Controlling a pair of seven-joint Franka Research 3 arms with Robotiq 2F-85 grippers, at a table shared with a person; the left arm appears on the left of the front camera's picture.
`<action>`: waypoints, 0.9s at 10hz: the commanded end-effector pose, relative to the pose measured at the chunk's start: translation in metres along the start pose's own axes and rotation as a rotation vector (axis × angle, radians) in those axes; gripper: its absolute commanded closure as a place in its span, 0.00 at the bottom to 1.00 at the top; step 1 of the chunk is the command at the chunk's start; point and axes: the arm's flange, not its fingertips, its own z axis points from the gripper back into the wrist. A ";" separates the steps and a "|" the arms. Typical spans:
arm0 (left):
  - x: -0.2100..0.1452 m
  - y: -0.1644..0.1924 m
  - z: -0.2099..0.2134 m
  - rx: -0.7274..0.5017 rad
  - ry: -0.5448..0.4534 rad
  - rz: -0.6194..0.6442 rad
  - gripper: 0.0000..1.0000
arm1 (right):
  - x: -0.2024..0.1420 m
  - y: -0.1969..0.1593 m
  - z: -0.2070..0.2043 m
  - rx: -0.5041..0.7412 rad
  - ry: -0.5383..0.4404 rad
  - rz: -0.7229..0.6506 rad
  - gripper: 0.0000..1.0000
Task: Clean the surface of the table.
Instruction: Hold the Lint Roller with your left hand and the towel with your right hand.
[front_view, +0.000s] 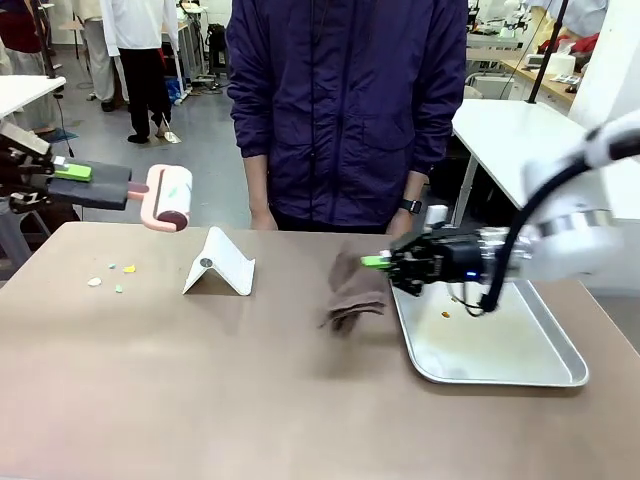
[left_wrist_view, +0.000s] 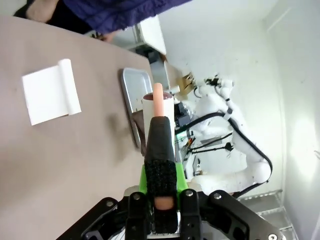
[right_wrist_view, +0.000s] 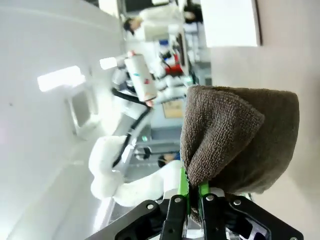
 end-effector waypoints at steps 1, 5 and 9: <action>-0.007 0.011 0.011 -0.048 -0.049 -0.001 0.92 | -0.058 0.007 0.055 0.010 -0.175 0.028 1.00; -0.011 0.032 0.056 -0.022 0.031 0.015 0.92 | -0.140 0.015 0.142 0.045 -0.412 0.091 1.00; -0.048 0.038 0.156 -0.079 0.126 -0.062 0.92 | -0.176 -0.004 0.193 0.137 -0.537 0.114 1.00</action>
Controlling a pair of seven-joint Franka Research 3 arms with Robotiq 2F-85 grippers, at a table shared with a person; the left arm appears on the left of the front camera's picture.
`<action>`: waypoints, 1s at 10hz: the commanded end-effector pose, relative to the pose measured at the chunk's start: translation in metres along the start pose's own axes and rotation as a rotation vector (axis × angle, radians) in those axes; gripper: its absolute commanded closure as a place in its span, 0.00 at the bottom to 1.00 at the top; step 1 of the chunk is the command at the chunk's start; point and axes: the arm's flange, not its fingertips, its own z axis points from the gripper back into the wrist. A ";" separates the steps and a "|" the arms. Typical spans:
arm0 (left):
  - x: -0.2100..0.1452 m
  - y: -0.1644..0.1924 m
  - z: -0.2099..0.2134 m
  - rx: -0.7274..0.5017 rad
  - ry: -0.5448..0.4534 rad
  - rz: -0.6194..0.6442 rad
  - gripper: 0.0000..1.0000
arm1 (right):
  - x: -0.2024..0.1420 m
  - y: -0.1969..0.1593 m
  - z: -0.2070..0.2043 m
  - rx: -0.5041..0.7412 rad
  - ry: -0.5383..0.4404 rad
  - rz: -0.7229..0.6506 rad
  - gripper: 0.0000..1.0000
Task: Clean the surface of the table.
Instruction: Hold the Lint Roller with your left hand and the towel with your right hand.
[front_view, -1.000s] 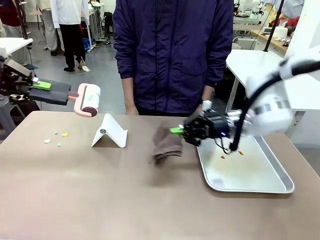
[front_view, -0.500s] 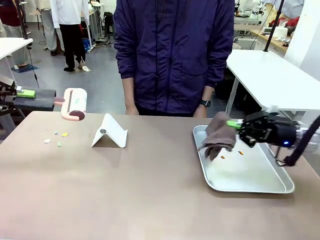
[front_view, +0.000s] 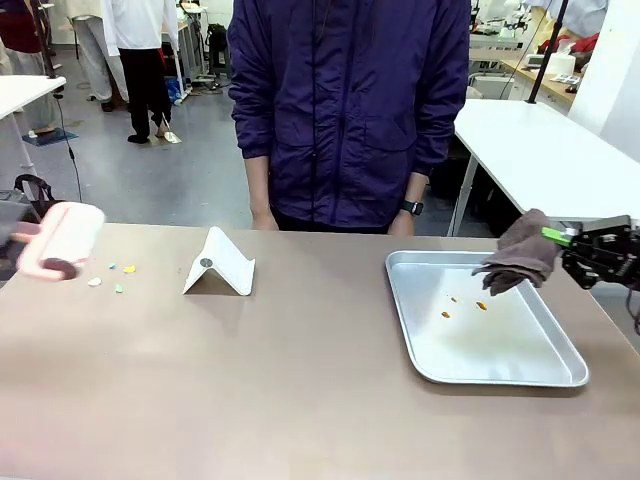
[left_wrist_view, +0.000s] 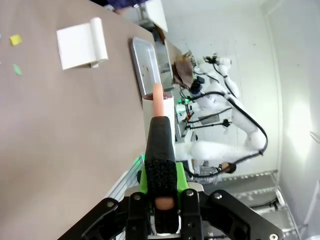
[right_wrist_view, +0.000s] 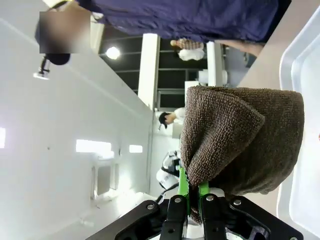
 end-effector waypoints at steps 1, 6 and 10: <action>-0.013 0.013 0.048 -0.089 -0.045 -0.044 0.92 | -0.118 -0.011 0.025 0.085 -0.034 0.053 1.00; -0.033 0.036 0.071 -0.077 -0.049 0.044 0.92 | -0.119 -0.019 0.041 0.089 -0.124 0.096 1.00; -0.033 0.036 0.071 -0.077 -0.049 0.044 0.92 | -0.007 -0.028 0.073 0.118 -0.093 0.053 1.00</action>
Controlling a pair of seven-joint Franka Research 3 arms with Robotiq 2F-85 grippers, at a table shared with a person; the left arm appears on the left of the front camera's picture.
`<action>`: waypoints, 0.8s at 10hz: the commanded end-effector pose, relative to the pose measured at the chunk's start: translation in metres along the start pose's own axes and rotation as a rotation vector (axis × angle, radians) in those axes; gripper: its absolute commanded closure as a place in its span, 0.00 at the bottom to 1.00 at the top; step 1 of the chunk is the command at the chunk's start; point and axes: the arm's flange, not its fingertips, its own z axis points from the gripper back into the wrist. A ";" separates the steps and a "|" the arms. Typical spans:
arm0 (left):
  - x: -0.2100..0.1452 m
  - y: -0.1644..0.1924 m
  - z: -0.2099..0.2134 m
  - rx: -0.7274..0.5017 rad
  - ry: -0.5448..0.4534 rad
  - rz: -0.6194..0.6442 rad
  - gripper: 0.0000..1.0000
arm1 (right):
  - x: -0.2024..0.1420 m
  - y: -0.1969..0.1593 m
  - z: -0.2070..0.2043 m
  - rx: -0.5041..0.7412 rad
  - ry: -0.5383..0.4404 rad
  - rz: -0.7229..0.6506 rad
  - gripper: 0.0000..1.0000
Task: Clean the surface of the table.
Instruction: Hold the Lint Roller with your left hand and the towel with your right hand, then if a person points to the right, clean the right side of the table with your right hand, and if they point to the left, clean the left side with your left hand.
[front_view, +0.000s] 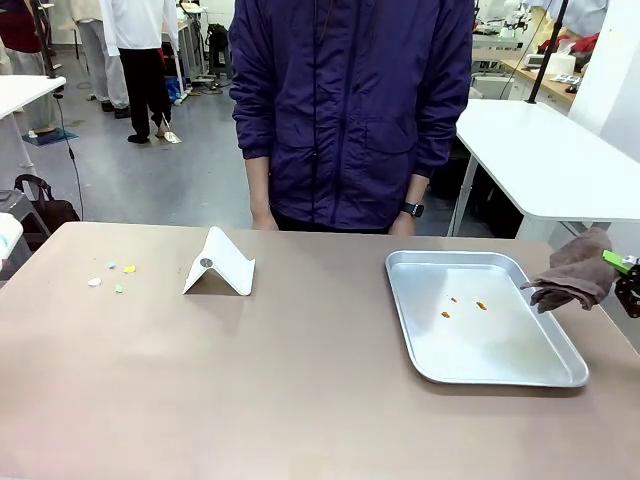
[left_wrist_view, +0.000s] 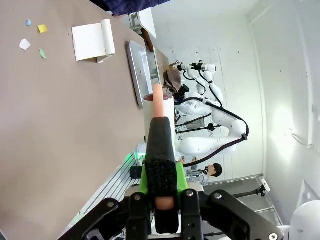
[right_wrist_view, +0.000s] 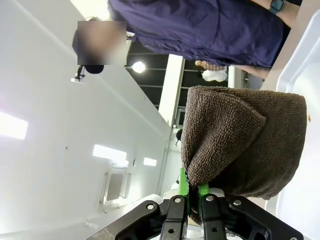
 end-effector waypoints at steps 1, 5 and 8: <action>-0.005 -0.002 -0.004 -0.009 -0.007 0.000 0.92 | 0.001 0.006 -0.003 0.004 0.006 -0.003 1.00; -0.005 -0.002 -0.004 -0.009 -0.007 0.000 0.92 | 0.001 0.006 -0.003 0.004 0.006 -0.003 1.00; -0.005 -0.002 -0.004 -0.009 -0.007 0.000 0.92 | 0.001 0.006 -0.003 0.004 0.006 -0.003 1.00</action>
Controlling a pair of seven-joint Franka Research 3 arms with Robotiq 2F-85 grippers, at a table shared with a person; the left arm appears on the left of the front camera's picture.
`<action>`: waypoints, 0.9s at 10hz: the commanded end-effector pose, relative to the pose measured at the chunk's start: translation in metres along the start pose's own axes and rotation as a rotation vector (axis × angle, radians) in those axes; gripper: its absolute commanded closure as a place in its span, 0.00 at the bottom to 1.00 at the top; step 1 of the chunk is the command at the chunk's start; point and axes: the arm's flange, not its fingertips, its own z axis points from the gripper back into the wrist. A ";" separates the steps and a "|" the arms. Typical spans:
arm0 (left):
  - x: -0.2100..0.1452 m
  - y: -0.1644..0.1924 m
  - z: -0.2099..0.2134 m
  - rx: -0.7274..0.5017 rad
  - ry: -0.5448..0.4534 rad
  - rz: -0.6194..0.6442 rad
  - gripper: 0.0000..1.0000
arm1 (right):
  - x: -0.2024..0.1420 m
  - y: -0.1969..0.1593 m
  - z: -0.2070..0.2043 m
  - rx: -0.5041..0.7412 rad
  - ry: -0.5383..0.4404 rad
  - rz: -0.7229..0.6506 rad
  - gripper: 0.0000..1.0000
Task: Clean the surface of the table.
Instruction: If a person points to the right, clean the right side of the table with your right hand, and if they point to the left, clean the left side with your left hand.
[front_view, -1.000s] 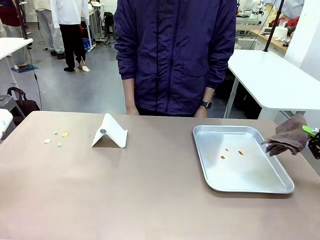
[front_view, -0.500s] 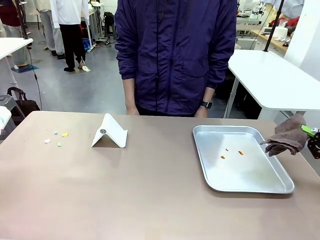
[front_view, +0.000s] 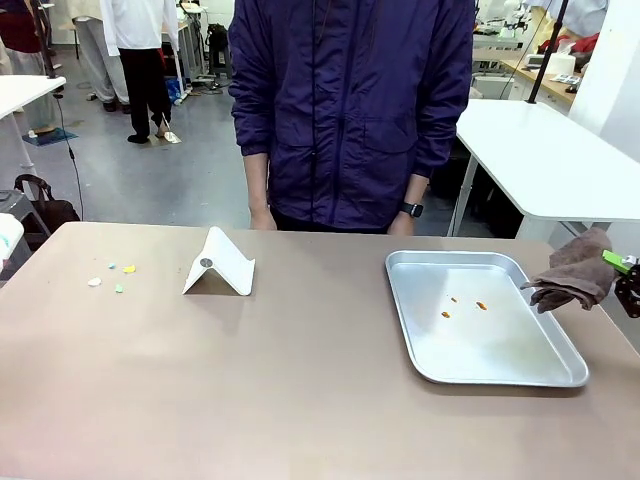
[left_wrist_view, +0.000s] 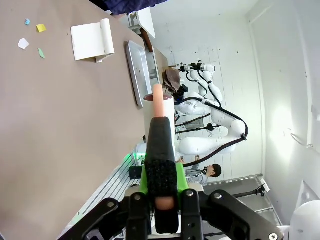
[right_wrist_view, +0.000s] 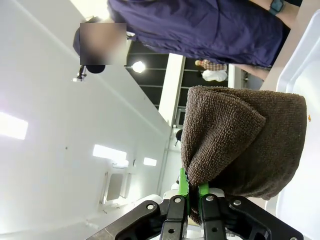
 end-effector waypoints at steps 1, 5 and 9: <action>-0.003 -0.004 -0.002 -0.004 -0.007 -0.003 0.92 | 0.001 0.006 -0.003 0.004 0.006 -0.003 1.00; -0.003 -0.004 -0.002 -0.004 -0.007 -0.003 0.92 | 0.001 0.006 -0.003 0.004 0.006 -0.003 1.00; -0.003 -0.004 -0.002 -0.004 -0.007 -0.003 0.92 | 0.001 0.006 -0.003 0.004 0.006 -0.003 1.00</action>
